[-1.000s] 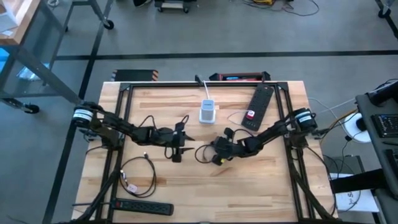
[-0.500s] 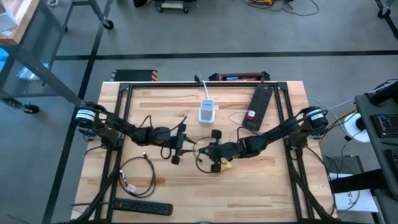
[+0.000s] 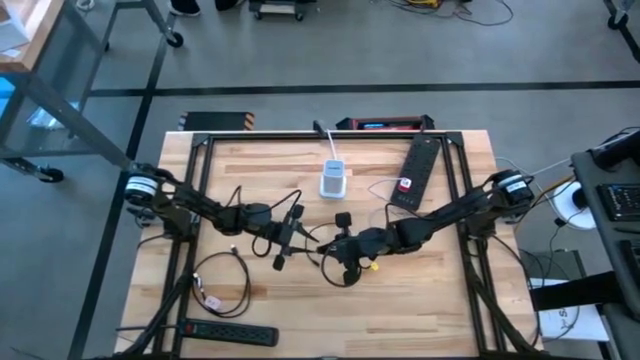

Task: Insert USB
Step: Insert the right black charger cable into the white outlet extension

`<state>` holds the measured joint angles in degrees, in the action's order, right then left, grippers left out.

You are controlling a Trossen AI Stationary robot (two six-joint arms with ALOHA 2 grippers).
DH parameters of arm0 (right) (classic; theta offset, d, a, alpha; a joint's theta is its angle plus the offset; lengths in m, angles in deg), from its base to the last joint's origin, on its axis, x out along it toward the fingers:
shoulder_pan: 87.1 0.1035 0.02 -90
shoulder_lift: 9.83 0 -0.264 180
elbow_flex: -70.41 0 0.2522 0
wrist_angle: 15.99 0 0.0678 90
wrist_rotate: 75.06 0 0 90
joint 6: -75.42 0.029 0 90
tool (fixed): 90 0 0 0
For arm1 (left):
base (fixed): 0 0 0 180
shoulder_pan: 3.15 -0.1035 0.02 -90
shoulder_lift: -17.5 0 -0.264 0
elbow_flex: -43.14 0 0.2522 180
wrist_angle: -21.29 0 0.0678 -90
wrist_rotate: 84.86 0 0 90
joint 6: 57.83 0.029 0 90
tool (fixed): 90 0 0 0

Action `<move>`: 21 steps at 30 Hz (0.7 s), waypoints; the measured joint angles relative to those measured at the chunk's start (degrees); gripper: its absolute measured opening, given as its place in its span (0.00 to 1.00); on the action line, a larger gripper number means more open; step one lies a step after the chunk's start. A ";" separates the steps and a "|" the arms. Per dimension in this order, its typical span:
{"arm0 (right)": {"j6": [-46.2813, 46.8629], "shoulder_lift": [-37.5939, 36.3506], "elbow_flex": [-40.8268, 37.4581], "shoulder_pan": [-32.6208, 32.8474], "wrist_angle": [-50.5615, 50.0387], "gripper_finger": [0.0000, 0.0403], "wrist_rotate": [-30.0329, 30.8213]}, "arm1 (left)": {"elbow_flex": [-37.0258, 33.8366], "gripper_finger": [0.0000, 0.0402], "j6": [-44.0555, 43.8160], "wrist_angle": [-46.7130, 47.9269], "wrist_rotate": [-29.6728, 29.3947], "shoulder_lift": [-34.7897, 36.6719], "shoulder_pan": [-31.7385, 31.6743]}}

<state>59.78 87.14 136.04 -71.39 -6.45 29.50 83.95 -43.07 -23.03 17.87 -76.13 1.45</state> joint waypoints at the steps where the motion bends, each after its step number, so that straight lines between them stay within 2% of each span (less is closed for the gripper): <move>1: -0.02 0.00 -0.19 0.01 -0.58 0.02 -0.01 | -0.10 0.30 -0.04 -0.10 0.00 0.03 0.00; 12: 1.77 -0.09 -0.54 0.17 0.19 0.02 0.00 | -0.30 0.25 -1.45 0.50 -0.05 0.11 -0.33; 17: 6.35 -0.09 -1.73 0.11 0.07 0.02 0.75 | -0.46 0.22 -5.44 2.79 -0.17 0.08 -4.02; 21: 13.68 -0.09 -3.77 0.01 -0.85 0.02 7.28 | -0.52 0.21 -6.89 2.81 -0.12 0.04 -9.29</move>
<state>73.46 87.05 132.28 -71.37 -7.30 36.78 83.43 -49.96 -20.22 17.75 -76.08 -7.84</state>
